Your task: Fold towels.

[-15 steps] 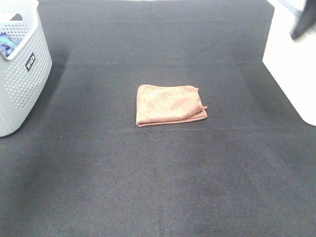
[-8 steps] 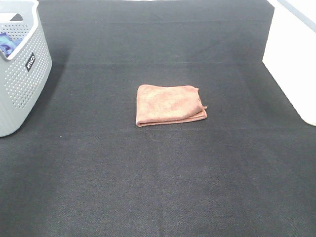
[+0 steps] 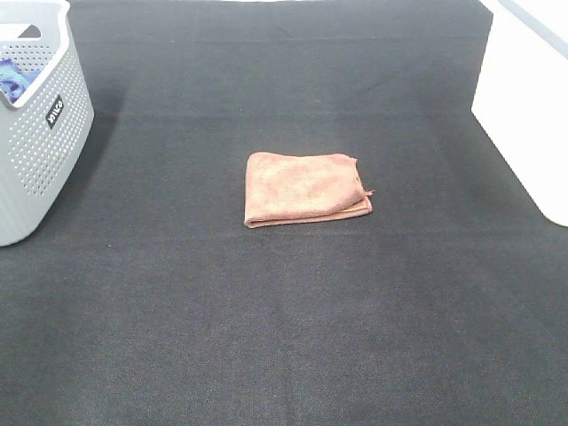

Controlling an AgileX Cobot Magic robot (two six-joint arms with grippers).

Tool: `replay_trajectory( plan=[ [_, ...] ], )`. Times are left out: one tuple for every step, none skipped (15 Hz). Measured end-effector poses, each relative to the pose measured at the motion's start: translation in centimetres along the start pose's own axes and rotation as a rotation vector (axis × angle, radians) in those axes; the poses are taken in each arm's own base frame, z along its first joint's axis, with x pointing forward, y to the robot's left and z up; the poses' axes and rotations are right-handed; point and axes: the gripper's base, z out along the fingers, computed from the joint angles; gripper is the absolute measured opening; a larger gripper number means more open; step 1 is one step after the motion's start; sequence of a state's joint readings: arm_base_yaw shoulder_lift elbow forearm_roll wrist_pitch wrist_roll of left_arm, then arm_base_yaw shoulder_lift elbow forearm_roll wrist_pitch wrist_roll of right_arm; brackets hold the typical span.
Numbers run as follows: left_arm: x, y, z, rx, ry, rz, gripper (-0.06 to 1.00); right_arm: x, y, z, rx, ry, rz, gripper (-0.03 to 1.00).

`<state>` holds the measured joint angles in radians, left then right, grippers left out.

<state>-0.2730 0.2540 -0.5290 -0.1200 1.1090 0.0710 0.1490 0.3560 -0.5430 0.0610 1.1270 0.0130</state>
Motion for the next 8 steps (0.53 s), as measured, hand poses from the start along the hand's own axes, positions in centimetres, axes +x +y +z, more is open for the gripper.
replay_trajectory(
  plan=[
    [0.04, -0.07, 0.33, 0.011, -0.013, 0.021, 0.65, 0.33, 0.01, -0.49, -0.001, -0.038, -0.01, 0.58],
    [0.14, -0.11, 0.54, 0.018, -0.012, 0.034, 0.65, 0.62, 0.02, -0.83, -0.002, -0.076, -0.026, 0.58],
    [0.12, -0.12, 0.61, 0.02, -0.017, 0.038, 0.65, 0.9, 0.0, -0.76, -0.002, -0.1, -0.037, 0.58],
    [0.1, -0.12, 0.61, 0.02, -0.02, 0.039, 0.65, 1.07, 0.04, -0.59, -0.006, -0.114, -0.059, 0.58],
    [0.09, -0.12, 0.61, 0.019, -0.021, 0.042, 0.65, 1.03, 0.23, -0.63, -0.026, -0.128, -0.085, 0.58],
    [0.08, -0.12, 0.61, 0.019, -0.022, 0.042, 0.65, 1.02, 0.48, -0.64, -0.052, -0.131, -0.113, 0.58],
    [0.08, -0.12, 0.61, 0.019, -0.022, 0.042, 0.65, 1.02, 0.48, -0.64, -0.052, -0.131, -0.113, 0.58],
    [0.08, -0.12, 0.61, 0.019, -0.022, 0.042, 0.65, 1.02, 0.62, -0.65, -0.066, -0.132, -0.13, 0.58]
  ],
)
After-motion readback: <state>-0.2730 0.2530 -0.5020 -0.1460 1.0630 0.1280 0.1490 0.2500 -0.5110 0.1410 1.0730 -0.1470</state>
